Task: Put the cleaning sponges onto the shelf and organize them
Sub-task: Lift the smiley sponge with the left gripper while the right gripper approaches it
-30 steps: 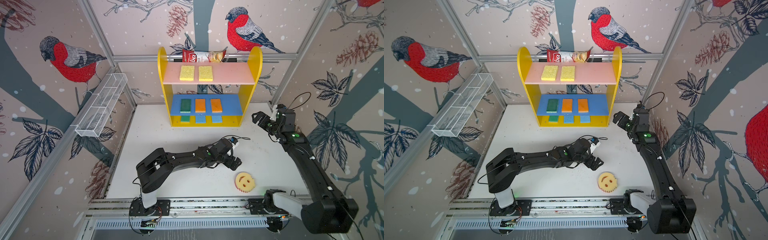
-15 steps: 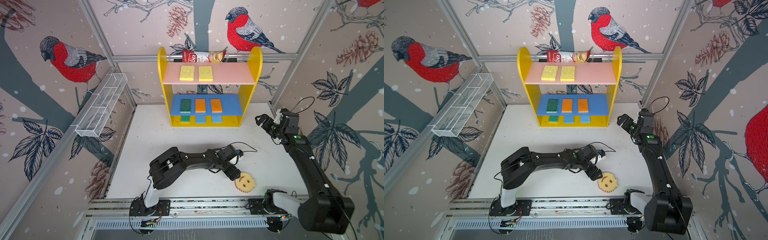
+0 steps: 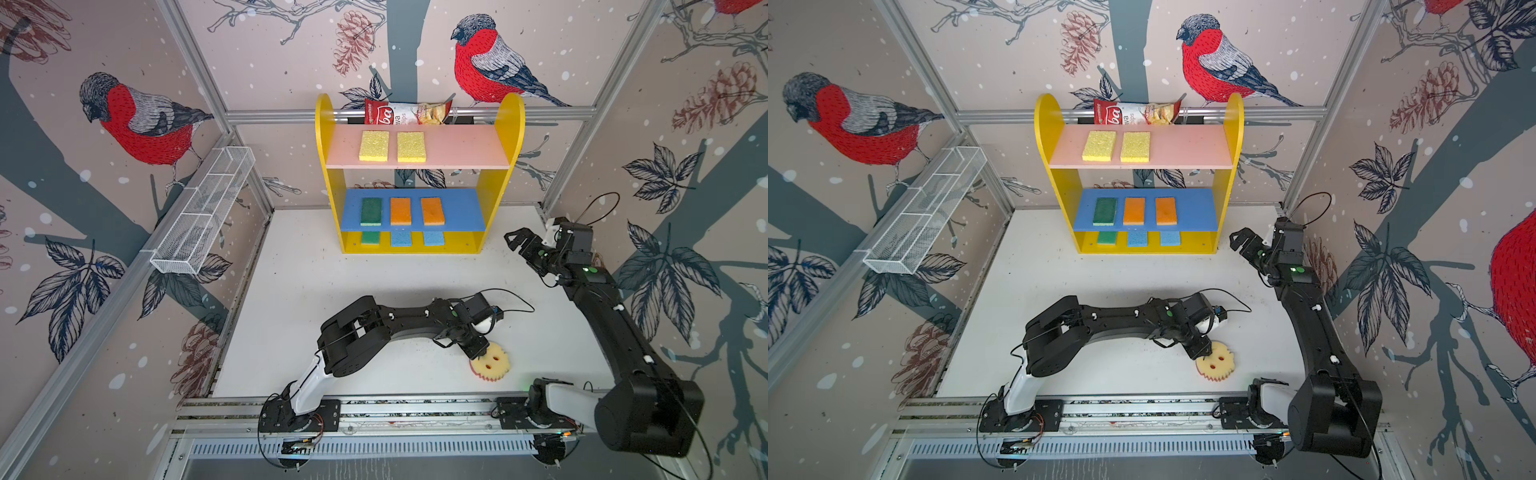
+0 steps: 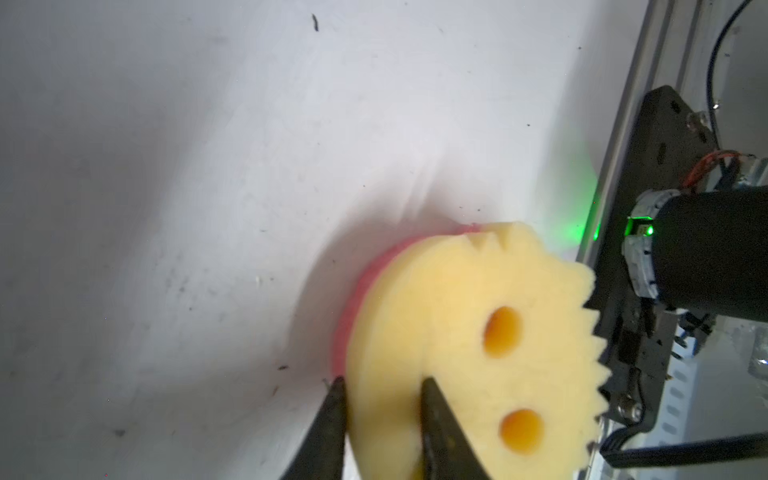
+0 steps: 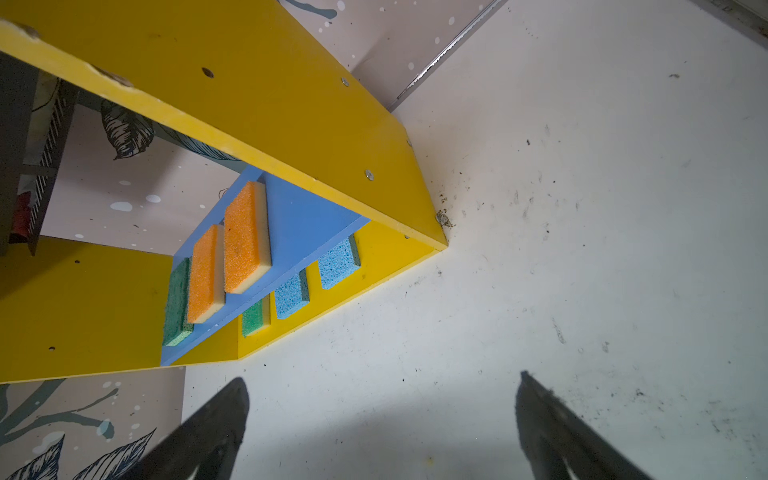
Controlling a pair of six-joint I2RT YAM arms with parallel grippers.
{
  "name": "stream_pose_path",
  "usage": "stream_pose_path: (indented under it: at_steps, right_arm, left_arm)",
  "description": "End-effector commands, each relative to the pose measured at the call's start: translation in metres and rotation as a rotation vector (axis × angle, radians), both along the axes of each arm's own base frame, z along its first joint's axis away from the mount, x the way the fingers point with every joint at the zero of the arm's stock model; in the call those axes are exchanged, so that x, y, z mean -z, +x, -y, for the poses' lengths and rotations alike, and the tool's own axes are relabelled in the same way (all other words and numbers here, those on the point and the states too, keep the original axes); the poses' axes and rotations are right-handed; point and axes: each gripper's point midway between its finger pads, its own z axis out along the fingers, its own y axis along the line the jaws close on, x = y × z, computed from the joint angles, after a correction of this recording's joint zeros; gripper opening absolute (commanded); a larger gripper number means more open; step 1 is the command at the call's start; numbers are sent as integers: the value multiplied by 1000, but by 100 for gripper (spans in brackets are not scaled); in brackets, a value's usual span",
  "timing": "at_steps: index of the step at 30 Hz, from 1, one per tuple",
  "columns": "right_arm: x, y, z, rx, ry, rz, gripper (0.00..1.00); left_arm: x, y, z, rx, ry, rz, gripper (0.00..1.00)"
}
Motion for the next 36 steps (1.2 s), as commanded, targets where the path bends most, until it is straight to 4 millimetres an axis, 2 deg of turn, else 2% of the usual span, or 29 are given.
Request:
stream_pose_path:
  at_steps: [1,4,9,12,14,17,22,24,26,28,30,32,36]
  right_arm:
    - [0,2,-1,-19,-12,12,99]
    - [0,3,-1,-14,-20,7,99]
    - [2,3,-15,-33,-128,20,99]
    - [9,-1,-37,-61,-209,19,99]
    - [19,-7,-64,-117,-245,29,99]
    - [31,-20,-92,-169,-301,43,99]
    - [43,-33,-104,-175,-291,89,99]
    - [50,-37,-110,-200,-251,69,100]
    - [61,-40,-117,-239,-228,30,96]
    - [69,-41,-120,-264,-217,-3,90]
    - [70,-43,-122,-283,-192,-18,88]
    - [65,-42,-117,-273,-175,1,88]
    - [45,-36,-93,-222,-95,44,91]
  left_arm:
    - [9,9,-12,-73,57,-36,14]
    - [6,24,-16,-151,14,-108,8]
    - [-12,67,-35,-285,-42,-97,5]
    - [-17,93,-53,-359,-36,-63,4]
    - [-17,108,-67,-408,-26,-60,4]
    - [-13,125,-90,-482,-4,-45,4]
    - [-9,142,-125,-586,18,-24,3]
    - [-11,147,-135,-614,15,-10,3]
    - [-16,151,-144,-634,10,14,3]
    - [-21,155,-149,-651,2,30,3]
    - [-23,158,-153,-661,4,29,3]
    - [-23,160,-156,-665,8,33,3]
    - [-20,160,-157,-660,15,30,3]
